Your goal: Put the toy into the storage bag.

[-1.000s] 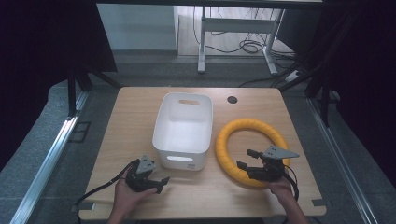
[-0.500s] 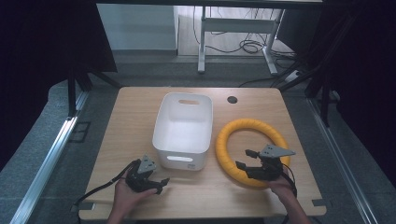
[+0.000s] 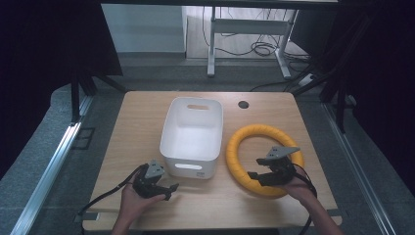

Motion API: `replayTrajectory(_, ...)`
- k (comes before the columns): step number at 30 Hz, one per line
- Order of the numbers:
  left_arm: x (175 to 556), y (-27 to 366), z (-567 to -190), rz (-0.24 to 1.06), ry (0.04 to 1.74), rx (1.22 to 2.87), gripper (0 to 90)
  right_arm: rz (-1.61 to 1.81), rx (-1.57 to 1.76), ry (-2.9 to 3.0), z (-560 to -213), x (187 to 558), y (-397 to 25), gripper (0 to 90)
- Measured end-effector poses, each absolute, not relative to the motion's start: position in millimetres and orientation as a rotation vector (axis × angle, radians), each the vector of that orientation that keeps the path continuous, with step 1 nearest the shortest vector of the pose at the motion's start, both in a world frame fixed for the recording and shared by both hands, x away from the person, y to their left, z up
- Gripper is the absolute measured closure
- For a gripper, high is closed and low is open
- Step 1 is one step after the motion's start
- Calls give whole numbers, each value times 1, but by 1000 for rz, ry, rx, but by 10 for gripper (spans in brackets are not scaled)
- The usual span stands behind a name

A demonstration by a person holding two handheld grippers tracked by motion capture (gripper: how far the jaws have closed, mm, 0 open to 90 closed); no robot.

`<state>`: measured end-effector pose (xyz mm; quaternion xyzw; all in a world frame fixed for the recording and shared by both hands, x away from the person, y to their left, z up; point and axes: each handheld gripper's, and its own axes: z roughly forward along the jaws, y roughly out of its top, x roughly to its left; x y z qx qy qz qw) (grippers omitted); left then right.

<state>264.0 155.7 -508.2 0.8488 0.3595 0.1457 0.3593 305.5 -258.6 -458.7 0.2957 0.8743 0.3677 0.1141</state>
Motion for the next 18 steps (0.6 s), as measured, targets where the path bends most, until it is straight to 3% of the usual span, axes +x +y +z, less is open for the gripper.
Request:
replayTrajectory(7, 263, 157, -507, 375, 927, 2187, 152, 911, 847, 2706, -444, 317, -244, 353)
replayTrajectory(18, 264, 156, -508, 367, 925, 2193, 152, 630, 804, 2858, -460, 329, -218, 339)
